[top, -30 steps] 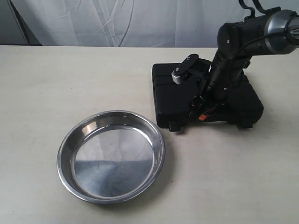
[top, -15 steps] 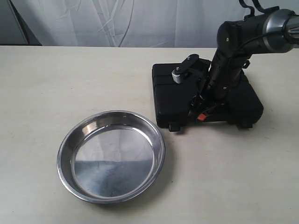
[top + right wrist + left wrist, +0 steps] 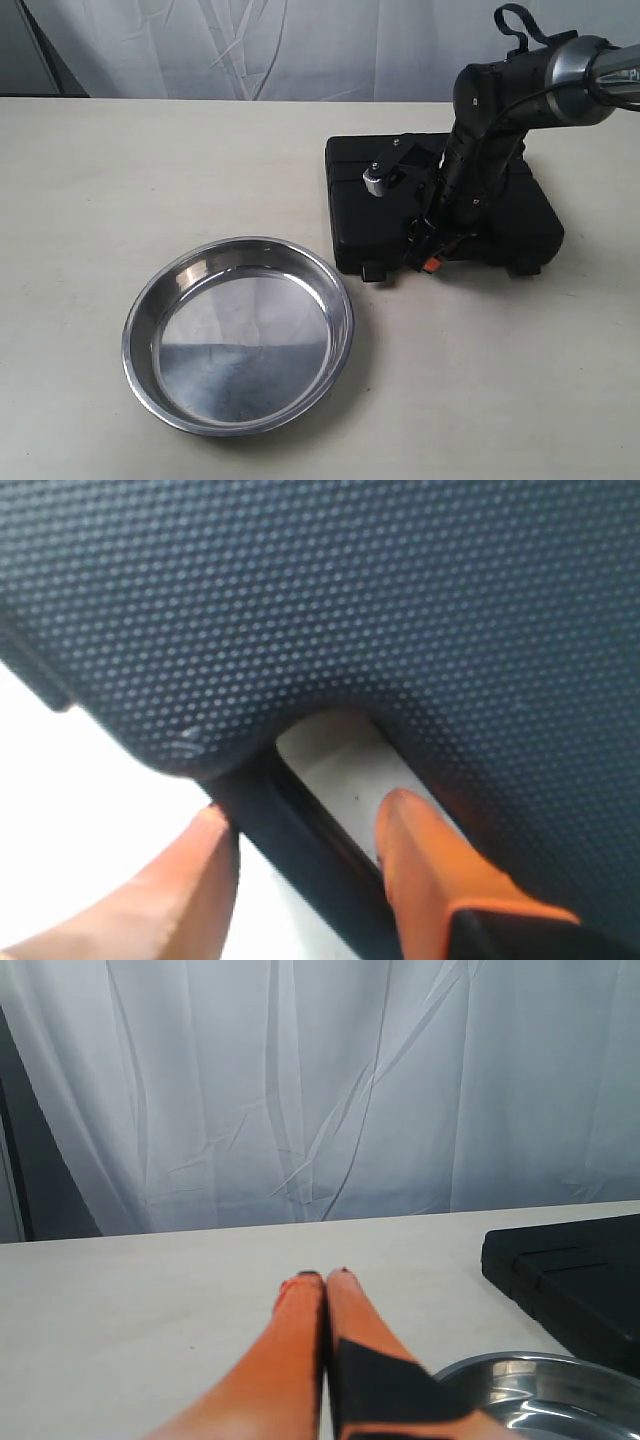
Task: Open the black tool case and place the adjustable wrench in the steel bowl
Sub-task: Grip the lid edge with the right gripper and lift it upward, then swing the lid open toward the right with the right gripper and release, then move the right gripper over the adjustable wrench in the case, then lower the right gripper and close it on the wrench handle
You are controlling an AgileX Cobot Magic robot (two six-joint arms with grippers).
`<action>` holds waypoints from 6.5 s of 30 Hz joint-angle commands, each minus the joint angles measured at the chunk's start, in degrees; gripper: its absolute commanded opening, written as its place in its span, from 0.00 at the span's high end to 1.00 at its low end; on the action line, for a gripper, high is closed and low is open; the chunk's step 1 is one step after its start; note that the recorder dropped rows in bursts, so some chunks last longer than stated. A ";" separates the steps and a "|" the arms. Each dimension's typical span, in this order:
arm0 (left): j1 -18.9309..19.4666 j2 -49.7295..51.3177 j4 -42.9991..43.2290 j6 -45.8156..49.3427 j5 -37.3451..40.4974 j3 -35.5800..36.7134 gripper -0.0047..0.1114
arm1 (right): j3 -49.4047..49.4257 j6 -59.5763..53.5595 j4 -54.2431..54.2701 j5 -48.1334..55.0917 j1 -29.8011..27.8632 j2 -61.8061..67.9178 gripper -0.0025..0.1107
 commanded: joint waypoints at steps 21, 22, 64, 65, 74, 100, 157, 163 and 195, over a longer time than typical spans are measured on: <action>-0.38 -0.30 0.33 -0.05 -0.04 0.23 0.96 | 0.75 1.41 4.20 7.41 -0.20 -5.98 0.99; -0.38 -0.30 0.33 -0.05 -0.04 0.23 0.96 | 0.75 1.41 4.69 7.92 -0.20 -6.12 0.99; -0.38 -0.30 0.33 -0.05 -0.04 0.23 0.96 | 0.75 35.08 -7.78 4.17 -0.20 -26.65 0.99; -0.38 -0.30 0.33 -0.05 -0.04 0.23 0.96 | 0.75 35.08 -7.49 3.73 -0.20 -26.92 0.99; -0.38 -0.30 0.33 -0.05 -0.04 0.23 0.96 | 0.75 35.56 -11.13 3.73 -0.30 -30.46 0.99; -0.38 -0.30 0.33 -0.05 -0.04 0.23 0.96 | 0.75 38.94 -28.87 6.28 -16.86 -22.67 0.99; -0.38 -0.30 0.33 -0.05 0.07 0.23 0.96 | 0.72 35.07 4.78 -9.67 9.27 -7.91 0.85; -0.38 -0.30 0.33 -0.05 0.07 0.23 0.96 | 0.72 37.92 3.22 -7.22 9.39 -5.09 0.52; -0.38 -0.30 0.33 -0.05 -0.15 0.23 0.96 | 0.93 44.93 1.22 0.18 9.39 3.71 0.57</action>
